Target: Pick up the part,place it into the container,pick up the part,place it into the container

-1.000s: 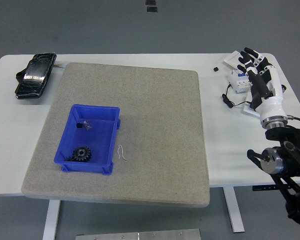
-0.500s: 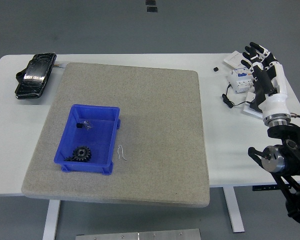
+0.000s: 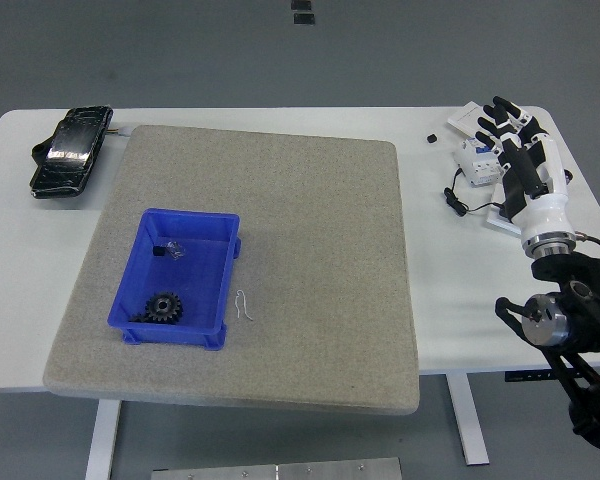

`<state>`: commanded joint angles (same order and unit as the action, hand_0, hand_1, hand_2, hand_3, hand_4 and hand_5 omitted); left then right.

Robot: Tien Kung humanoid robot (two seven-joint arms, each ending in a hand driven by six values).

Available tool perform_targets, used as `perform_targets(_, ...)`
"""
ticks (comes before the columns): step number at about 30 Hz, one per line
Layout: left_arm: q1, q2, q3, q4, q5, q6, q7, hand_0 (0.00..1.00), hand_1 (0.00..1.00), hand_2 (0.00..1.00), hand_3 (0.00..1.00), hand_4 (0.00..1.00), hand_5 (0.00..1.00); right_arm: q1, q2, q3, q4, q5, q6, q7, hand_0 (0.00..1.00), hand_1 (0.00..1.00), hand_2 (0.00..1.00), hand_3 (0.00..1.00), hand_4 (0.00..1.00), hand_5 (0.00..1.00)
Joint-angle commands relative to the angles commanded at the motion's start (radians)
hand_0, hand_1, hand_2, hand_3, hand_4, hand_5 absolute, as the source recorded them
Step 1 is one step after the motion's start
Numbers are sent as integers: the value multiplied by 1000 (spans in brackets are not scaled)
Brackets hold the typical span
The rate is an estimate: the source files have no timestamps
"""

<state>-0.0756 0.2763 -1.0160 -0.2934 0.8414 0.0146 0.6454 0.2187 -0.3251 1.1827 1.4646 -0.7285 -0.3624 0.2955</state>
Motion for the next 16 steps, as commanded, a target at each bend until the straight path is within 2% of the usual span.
perform_targets(5, -2, 1, -3, 1, 4, -1, 0, 772, 755, 757, 698, 730, 391, -5, -4, 2, 19, -10, 7, -10, 797, 772, 752, 715, 727, 456)
perform_targets(16, -5, -3, 1, 3, 3, -3, 0, 772, 755, 756, 698, 730, 391, -9, -4, 6, 17, -20, 36, -32, 798, 771, 753, 713, 729, 460)
